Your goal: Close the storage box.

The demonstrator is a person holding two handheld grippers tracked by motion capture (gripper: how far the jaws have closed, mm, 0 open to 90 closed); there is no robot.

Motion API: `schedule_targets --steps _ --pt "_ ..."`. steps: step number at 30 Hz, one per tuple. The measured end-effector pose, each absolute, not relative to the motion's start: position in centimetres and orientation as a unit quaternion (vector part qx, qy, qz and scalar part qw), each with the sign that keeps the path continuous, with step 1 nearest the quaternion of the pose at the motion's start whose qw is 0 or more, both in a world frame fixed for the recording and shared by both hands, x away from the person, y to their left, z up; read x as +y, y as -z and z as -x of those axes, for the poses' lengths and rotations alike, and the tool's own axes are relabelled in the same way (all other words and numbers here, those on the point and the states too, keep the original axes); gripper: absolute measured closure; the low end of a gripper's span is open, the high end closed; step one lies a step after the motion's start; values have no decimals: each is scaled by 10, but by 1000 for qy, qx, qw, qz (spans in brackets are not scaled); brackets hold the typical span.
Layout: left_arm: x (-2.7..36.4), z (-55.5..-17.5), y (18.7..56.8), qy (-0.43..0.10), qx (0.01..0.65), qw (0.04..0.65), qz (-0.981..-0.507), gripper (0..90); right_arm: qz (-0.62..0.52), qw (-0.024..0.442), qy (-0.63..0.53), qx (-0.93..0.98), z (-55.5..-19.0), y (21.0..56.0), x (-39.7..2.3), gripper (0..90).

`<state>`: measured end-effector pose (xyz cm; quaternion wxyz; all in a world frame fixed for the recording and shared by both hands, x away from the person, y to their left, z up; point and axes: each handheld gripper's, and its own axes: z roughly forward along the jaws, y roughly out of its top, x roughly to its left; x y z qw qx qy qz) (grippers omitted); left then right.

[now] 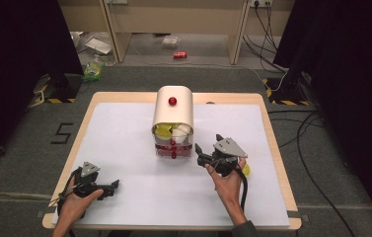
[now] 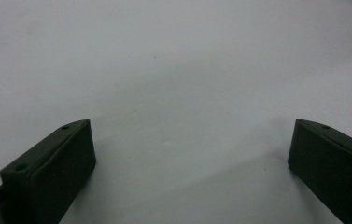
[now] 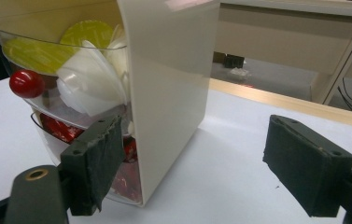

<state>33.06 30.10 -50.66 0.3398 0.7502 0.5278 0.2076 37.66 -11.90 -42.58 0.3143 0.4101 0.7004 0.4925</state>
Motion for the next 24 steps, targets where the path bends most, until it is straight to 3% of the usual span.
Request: schedule_targets --steps 24 --pt "301 -331 507 -207 528 341 -750 3 -424 322 -491 689 -360 423 -151 204"
